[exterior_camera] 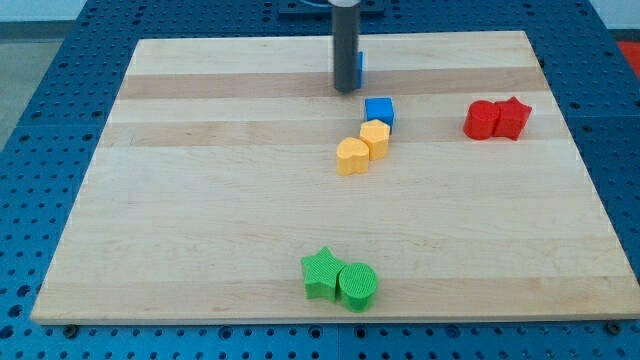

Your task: Push the blue triangle towards the top right side of the board

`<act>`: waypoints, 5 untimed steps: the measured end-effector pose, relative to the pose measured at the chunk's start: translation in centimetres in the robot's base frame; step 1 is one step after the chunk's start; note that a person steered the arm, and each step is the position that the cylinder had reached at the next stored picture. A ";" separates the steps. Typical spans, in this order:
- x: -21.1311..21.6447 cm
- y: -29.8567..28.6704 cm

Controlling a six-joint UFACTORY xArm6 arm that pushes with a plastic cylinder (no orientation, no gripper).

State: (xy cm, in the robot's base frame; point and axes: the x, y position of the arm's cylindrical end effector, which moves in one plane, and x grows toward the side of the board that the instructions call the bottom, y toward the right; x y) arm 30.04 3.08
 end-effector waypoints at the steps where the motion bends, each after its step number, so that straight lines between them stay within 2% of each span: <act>1: -2.0 -1.3; 3: -3.6 -3.9; 5: -5.1 2.9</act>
State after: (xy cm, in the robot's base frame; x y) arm 24.91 5.96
